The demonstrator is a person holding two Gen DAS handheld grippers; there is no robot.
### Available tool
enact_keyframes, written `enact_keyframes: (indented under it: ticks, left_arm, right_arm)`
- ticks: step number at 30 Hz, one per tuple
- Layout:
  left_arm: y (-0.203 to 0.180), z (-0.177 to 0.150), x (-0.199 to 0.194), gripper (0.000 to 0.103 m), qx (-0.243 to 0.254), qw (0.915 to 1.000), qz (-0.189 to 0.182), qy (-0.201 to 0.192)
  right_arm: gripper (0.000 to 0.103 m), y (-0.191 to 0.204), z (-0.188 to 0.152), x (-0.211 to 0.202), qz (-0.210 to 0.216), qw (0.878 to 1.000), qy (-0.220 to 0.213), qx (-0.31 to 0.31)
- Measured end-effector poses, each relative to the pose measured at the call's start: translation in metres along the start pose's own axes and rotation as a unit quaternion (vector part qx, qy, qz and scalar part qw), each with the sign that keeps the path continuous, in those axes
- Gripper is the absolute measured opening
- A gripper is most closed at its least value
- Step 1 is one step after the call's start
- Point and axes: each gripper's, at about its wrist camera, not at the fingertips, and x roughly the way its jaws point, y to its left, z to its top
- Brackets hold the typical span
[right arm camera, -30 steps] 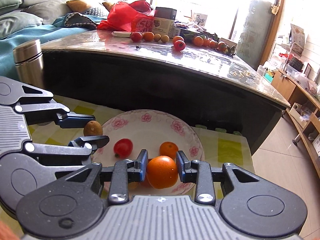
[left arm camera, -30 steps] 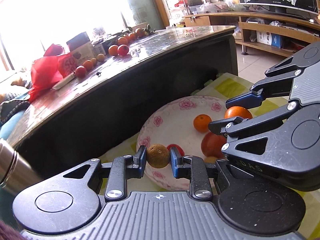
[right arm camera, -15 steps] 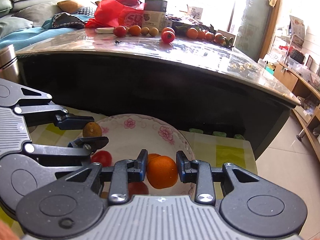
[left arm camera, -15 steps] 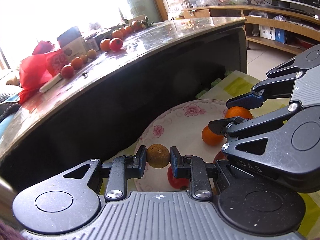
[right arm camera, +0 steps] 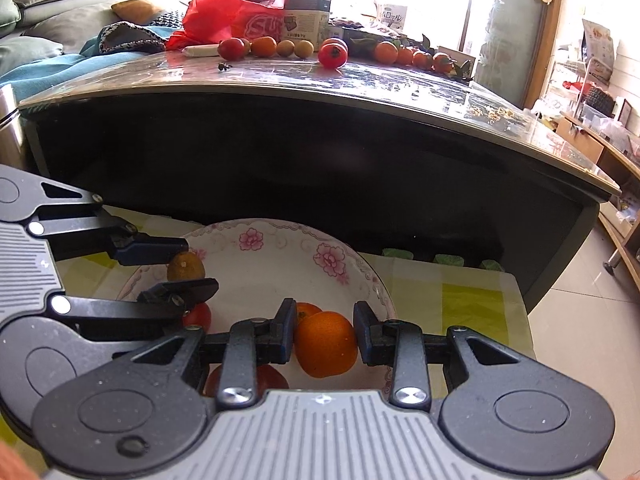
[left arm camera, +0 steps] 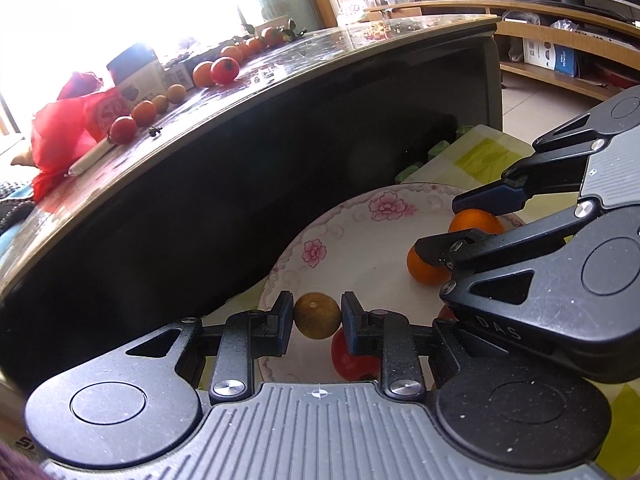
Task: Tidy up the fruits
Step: 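Open both tools to drop the orange and brown fruit into the bowl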
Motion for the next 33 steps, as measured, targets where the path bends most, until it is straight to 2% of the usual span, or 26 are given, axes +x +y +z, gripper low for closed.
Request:
enact_keyframes:
  ticks: [15, 17, 19, 24, 33]
  left_arm:
    - [0.002, -0.003, -0.007, 0.046, -0.001, 0.9999, 0.013, -0.004]
    - [0.003, -0.003, -0.009, 0.048, 0.000, 0.9999, 0.014, -0.006]
    - [0.004, -0.004, -0.012, 0.056, 0.001, 0.9999, 0.011, -0.008]
    - [0.007, -0.003, -0.019, 0.057, 0.003, 0.9999, 0.011, -0.011]
    - [0.029, 0.004, -0.037, 0.057, -0.026, 0.9993, 0.004, -0.024]
  right_arm:
    - [0.039, 0.002, 0.001, -0.005, -0.005, 1.000, -0.008, 0.005]
    - [0.039, 0.003, 0.002, -0.007, -0.005, 1.000, -0.012, 0.005]
    - [0.040, 0.003, 0.003, -0.010, 0.000, 1.000, -0.014, 0.008]
    - [0.043, 0.004, 0.007, -0.015, 0.007, 1.000, -0.018, 0.010]
    - [0.045, -0.010, 0.015, -0.024, 0.015, 0.999, -0.026, 0.045]
